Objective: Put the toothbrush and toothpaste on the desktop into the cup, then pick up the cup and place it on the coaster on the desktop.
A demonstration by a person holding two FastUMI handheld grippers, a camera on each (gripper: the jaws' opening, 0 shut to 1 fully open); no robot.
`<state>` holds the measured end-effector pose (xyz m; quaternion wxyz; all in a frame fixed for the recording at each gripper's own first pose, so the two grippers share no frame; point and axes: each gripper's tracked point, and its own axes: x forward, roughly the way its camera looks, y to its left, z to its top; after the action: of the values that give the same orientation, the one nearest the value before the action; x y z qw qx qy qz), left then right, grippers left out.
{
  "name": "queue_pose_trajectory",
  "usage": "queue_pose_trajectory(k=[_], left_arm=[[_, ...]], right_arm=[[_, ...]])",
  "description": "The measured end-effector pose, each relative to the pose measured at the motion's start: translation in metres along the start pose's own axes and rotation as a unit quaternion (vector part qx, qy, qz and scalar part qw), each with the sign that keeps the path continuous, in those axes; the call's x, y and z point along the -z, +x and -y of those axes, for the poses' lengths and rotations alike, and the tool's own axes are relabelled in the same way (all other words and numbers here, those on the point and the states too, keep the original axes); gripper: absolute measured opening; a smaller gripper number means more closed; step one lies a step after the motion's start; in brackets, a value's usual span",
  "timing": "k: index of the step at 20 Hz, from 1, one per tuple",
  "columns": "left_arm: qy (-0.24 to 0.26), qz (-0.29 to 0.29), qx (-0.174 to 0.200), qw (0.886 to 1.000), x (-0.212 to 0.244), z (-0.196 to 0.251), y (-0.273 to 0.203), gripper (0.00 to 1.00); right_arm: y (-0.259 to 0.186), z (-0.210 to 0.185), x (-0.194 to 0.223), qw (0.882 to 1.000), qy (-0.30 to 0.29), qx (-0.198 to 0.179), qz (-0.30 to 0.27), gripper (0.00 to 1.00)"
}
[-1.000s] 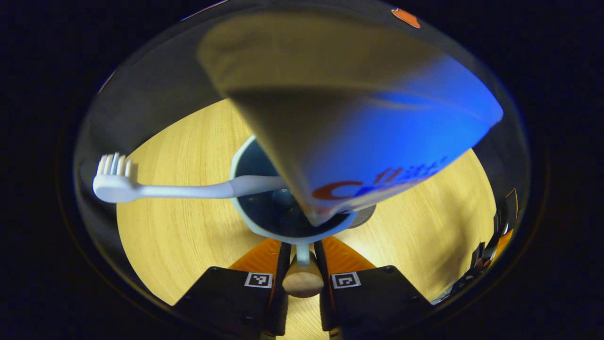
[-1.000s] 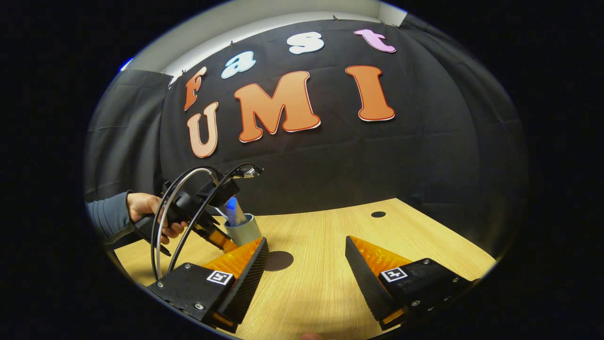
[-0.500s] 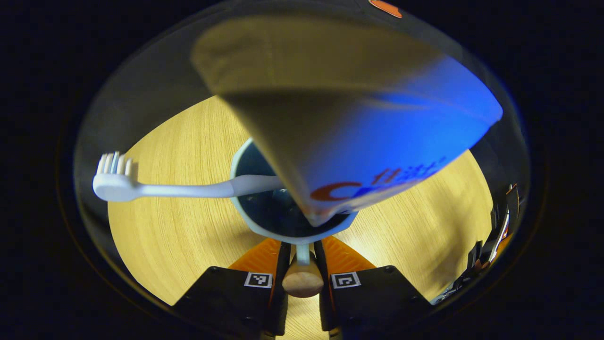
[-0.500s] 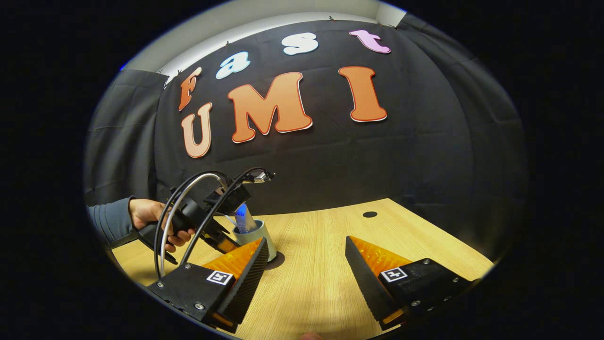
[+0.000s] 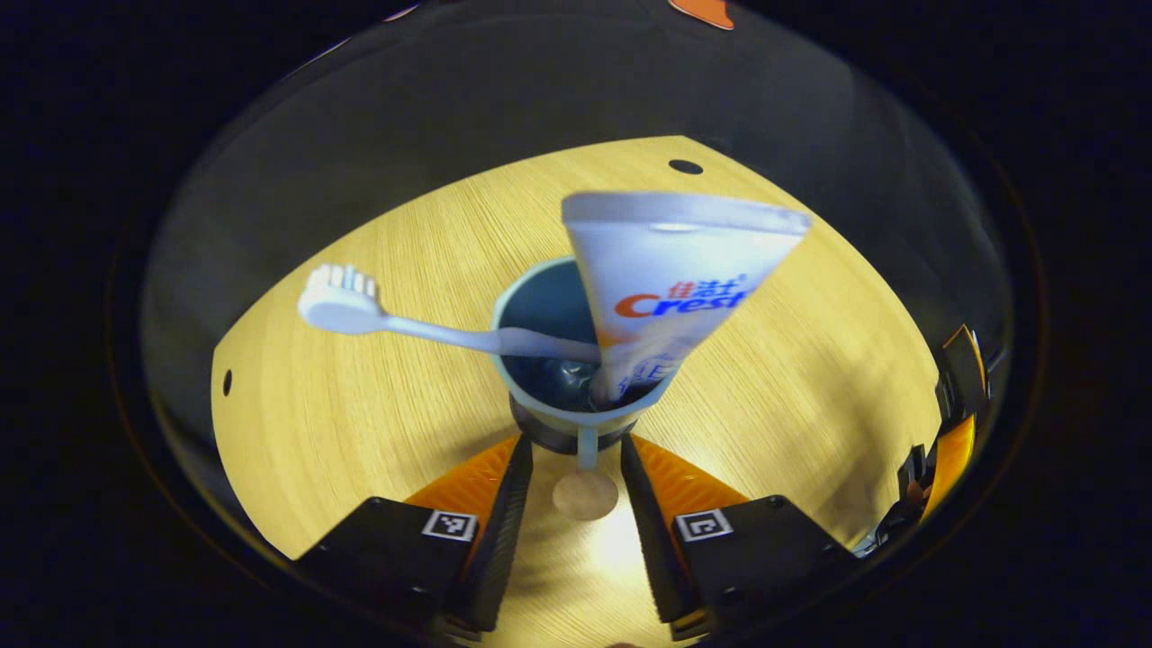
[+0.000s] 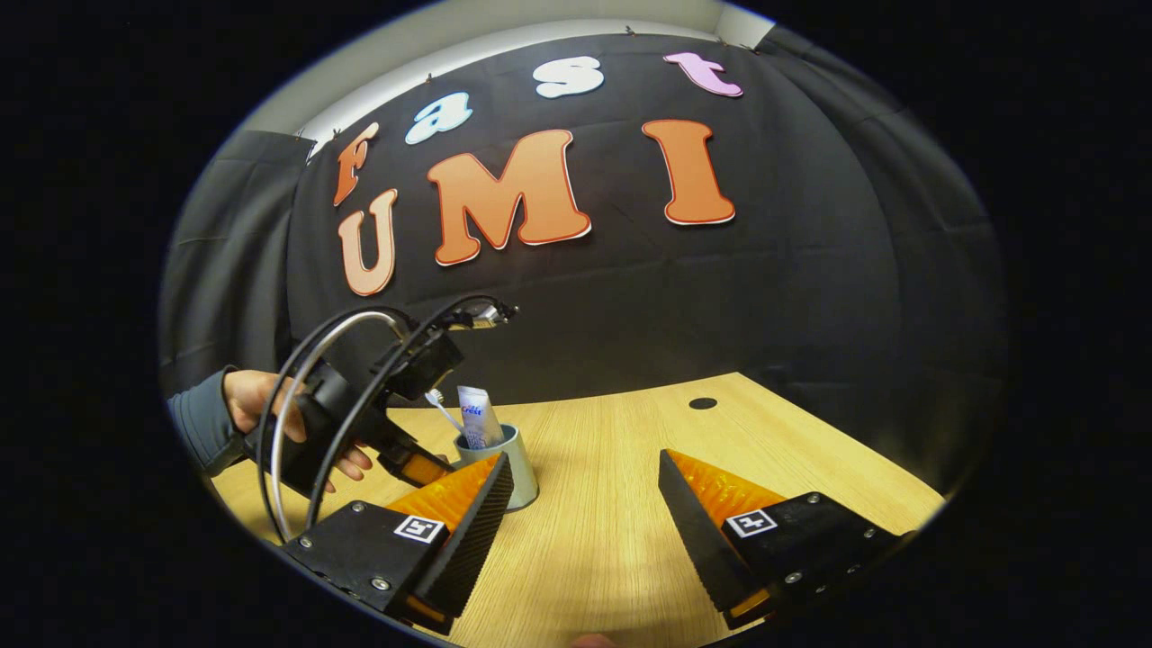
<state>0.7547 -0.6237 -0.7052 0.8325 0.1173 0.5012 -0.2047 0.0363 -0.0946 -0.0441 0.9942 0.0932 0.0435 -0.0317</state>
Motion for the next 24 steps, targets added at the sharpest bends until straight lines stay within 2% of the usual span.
queue_pose_trajectory(k=[2, 3, 4, 7, 13, 17, 21, 24], left_arm=[[0.004, 0.027, -0.012, 1.0, -0.009, 0.002, -0.006, 0.83], [0.003, 0.042, -0.022, 0.999, -0.011, -0.003, -0.013, 0.94], [0.002, 0.059, -0.027, 0.998, -0.006, 0.002, -0.012, 0.98], [-0.003, 0.113, -0.037, 0.993, 0.001, -0.004, -0.031, 0.99], [-0.033, 0.212, -0.08, 0.973, 0.015, -0.013, -0.064, 1.0], [-0.067, 0.29, -0.134, 0.945, 0.027, -0.018, -0.071, 0.99], [-0.101, 0.366, -0.177, 0.908, 0.033, -0.02, -0.078, 1.0], [-0.118, 0.417, -0.195, 0.88, 0.03, -0.018, -0.087, 1.0]], right_arm=[[0.002, -0.005, -0.004, 1.0, -0.001, 0.0, 0.004, 0.98], [0.003, -0.009, -0.005, 1.0, -0.002, -0.001, 0.004, 0.98], [0.005, -0.013, -0.004, 1.0, -0.005, -0.001, 0.003, 0.98], [0.009, -0.023, -0.01, 1.0, -0.016, 0.006, 0.009, 0.98], [0.014, -0.062, -0.032, 0.999, -0.038, -0.005, 0.036, 0.98], [0.017, -0.089, -0.048, 0.997, -0.059, -0.01, 0.053, 0.98], [0.017, -0.124, -0.064, 0.993, -0.082, -0.023, 0.082, 0.98], [0.019, -0.148, -0.069, 0.991, -0.094, -0.036, 0.092, 0.98]])
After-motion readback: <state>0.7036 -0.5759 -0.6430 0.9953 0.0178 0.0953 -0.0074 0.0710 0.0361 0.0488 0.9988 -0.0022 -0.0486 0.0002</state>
